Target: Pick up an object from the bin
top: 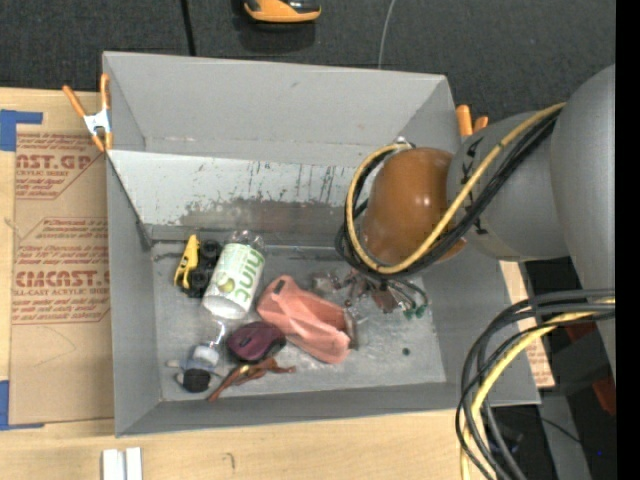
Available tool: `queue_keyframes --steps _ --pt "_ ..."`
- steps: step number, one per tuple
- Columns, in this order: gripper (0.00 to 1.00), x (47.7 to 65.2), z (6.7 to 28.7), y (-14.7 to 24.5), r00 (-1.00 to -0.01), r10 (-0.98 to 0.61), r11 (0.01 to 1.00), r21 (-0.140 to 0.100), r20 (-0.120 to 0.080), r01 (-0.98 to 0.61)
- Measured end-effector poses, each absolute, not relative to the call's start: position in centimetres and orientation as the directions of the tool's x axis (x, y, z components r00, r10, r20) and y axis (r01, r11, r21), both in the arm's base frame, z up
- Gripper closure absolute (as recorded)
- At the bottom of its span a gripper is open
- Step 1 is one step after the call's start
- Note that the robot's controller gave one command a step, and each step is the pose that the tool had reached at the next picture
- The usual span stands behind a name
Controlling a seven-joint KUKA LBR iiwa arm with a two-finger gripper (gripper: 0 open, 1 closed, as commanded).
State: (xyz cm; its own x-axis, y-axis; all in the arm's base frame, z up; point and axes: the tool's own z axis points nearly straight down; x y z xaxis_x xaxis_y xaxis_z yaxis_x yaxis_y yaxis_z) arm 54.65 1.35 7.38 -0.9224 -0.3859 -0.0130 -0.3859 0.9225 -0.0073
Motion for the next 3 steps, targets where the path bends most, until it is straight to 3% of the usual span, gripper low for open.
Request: queue_keyframes --steps 3 --pt "1.00 54.57 8.06 1.56 -0.923 -0.384 0.923 -0.004 -0.003 -0.384"
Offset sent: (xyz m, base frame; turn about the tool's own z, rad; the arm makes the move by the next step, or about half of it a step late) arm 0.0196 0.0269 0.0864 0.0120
